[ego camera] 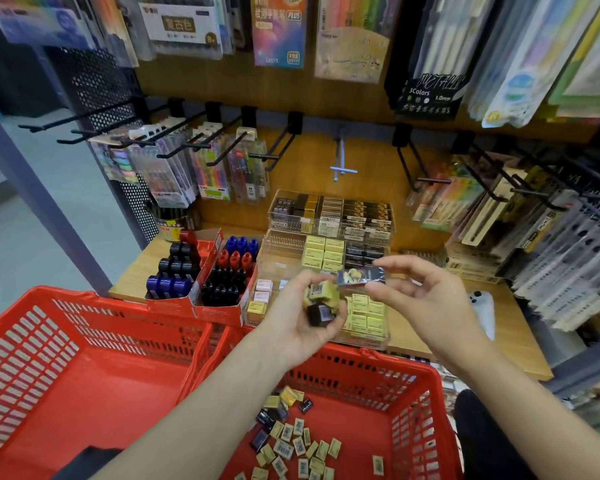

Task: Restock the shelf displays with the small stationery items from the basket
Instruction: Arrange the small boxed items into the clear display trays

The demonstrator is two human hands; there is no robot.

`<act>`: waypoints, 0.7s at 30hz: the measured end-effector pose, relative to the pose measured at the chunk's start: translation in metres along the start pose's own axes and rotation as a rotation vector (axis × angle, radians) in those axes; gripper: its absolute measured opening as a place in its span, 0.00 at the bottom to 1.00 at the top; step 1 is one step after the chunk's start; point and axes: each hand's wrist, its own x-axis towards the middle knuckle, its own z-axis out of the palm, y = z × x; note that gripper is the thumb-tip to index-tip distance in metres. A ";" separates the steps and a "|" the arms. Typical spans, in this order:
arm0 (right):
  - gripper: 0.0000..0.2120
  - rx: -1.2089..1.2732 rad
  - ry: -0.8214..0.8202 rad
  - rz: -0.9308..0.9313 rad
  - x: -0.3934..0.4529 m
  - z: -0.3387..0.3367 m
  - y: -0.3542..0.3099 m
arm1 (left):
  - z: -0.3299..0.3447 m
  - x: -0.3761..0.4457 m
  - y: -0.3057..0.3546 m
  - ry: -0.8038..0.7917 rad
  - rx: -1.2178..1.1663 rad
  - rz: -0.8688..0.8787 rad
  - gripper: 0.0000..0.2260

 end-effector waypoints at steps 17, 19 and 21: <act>0.14 -0.087 0.113 0.033 0.002 -0.019 0.008 | 0.015 -0.006 -0.017 -0.144 0.680 0.416 0.08; 0.14 -0.109 0.119 0.021 0.003 -0.018 0.009 | 0.016 -0.007 -0.018 -0.143 0.688 0.434 0.10; 0.16 -0.167 0.133 -0.024 0.003 -0.015 0.012 | 0.015 -0.005 -0.019 -0.113 0.705 0.454 0.11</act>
